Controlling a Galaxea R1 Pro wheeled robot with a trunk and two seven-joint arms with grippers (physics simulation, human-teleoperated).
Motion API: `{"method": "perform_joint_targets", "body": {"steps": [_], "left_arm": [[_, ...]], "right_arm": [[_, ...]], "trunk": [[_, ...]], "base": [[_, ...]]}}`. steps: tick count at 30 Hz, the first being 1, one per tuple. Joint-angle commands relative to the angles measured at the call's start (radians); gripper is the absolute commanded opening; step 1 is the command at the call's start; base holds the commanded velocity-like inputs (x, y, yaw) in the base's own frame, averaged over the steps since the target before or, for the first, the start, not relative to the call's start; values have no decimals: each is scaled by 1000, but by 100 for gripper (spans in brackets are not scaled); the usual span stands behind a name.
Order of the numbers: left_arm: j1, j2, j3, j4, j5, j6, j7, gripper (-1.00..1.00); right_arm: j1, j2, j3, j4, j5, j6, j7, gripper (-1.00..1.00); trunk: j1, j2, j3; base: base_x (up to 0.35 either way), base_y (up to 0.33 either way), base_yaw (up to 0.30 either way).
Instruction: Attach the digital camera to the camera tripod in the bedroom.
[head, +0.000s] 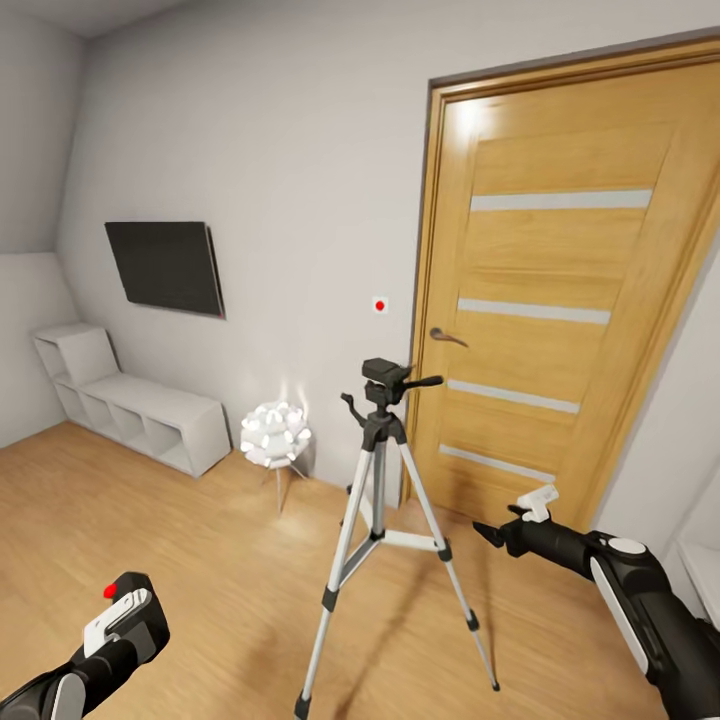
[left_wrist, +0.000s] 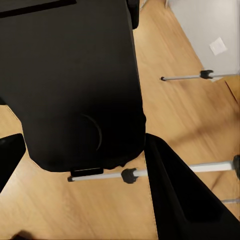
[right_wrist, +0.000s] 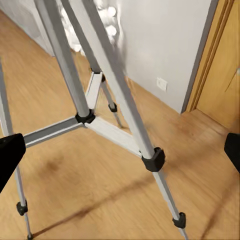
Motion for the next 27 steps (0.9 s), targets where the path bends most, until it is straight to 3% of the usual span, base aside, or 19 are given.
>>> {"method": "perform_joint_targets", "body": {"steps": [1, 5, 11, 13, 17, 27], "left_arm": [[-1, -1, 4, -2, -6, 6, -11, -100], [-1, -1, 5, -2, -7, 6, -11, -100], [-1, -3, 26, -2, -6, 7, -11, -100], [-1, -4, 36, -2, -5, 10, -11, -100], [-1, -5, 41, -2, -4, 14, -11, -100], [-1, -4, 44, -3, -4, 16, -11, -100]], "right_arm": [[-1, 0, -1, 9, 0, -11, 5, 100], [-2, -1, 11, 36, 0, -62, 20, 100], [-2, -1, 62, 72, -1, -111, 52, 100], [-3, 1, 108, 123, -1, -184, 71, 100], [-4, 5, 152, 155, -1, -231, 84, 100], [-5, 9, 180, 170, 0, -250, 94, 100]], "trunk": [[1, -2, -2], [1, -2, -2], [1, -2, -2], [1, -2, -2], [1, -2, -2], [1, -2, -2]], "base": [[214, -269, 3], [234, -258, 2], [228, -184, 1], [103, -70, 0], [46, -31, 0], [33, -6, 0]]}}
